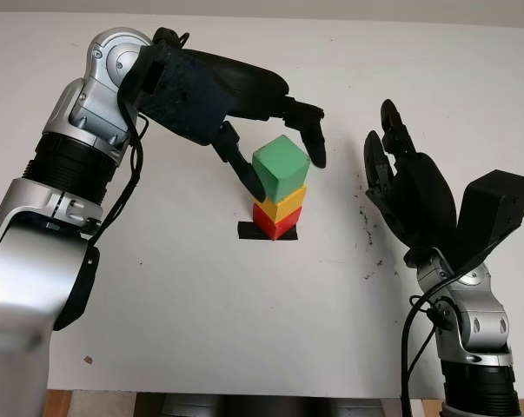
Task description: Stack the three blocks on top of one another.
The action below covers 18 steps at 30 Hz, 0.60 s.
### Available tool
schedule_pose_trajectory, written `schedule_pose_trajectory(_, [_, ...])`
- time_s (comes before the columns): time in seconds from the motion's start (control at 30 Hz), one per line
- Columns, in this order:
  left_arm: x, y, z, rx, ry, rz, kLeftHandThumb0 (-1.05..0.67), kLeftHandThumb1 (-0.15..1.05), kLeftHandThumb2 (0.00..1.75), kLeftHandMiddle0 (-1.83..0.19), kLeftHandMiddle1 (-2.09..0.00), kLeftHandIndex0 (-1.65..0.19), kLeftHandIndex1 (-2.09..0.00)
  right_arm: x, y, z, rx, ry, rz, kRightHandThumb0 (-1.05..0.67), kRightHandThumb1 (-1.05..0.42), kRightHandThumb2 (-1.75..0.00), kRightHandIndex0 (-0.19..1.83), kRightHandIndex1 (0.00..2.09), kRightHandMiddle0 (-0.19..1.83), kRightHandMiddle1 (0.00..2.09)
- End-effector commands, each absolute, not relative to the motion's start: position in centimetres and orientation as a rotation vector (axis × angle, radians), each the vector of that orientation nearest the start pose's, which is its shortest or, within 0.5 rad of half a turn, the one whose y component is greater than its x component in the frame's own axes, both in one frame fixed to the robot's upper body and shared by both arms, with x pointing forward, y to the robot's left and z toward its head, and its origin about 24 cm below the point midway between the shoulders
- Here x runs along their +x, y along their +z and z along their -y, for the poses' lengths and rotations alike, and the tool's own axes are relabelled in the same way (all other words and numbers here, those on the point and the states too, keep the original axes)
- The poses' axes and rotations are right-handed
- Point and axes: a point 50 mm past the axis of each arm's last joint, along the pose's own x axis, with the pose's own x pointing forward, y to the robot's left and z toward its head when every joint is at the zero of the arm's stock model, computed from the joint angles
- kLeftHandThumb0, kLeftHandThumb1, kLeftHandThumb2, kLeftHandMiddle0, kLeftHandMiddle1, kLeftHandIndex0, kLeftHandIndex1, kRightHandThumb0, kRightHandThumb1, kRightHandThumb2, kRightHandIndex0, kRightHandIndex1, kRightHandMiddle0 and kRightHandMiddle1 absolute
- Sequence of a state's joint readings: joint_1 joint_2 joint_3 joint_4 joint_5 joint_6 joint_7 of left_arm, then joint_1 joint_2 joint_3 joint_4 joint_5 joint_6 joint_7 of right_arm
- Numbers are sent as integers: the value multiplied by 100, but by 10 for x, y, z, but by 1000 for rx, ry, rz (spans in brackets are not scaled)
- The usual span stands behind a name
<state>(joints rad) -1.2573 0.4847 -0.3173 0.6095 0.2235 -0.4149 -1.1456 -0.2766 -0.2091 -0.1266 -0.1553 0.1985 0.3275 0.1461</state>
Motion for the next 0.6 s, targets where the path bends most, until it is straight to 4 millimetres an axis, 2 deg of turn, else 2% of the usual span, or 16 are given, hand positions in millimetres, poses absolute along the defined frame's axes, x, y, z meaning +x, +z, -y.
schedule_pose_trajectory(0.0, [355, 291, -91, 1397, -1187, 403, -78, 83, 5, 19, 0, 16, -6, 294, 130, 185, 4, 128, 117, -62, -105, -56, -19, 0, -19, 0])
schedule_pose_trajectory(0.17, [351, 297, -97, 1367, -1198, 398, -85, 82, 5, 19, 0, 19, 0, 294, 130, 185, -1, 125, 119, -62, -105, -55, -19, 0, -19, 0])
schedule_pose_trajectory(0.3, [351, 304, -111, 1232, -1186, 421, -88, 82, 5, 19, 0, 19, 0, 295, 131, 184, 13, 124, 122, -62, -105, -55, -19, 0, -19, 0])
schedule_pose_trajectory(0.4, [356, 311, -129, 1071, -1097, 412, -99, 94, 9, 19, 0, 19, 0, 295, 132, 183, 15, 129, 129, -62, -105, -55, -19, 0, -19, 0])
schedule_pose_trajectory(0.47, [359, 311, -145, 973, -954, 469, -102, 102, 45, 19, 0, 19, 0, 296, 132, 183, 18, 140, 135, -62, -105, -56, -19, 0, -19, 0])
schedule_pose_trajectory(0.53, [361, 305, -152, 860, -853, 543, -96, 104, 64, 19, 0, 19, 0, 297, 133, 182, 25, 152, 141, -62, -105, -59, -19, 0, -19, 0])
schedule_pose_trajectory(0.57, [362, 301, -155, 797, -805, 567, -94, 104, 67, 19, 0, 19, 0, 297, 134, 182, 14, 162, 147, -62, -105, -62, -19, 0, -19, 0])
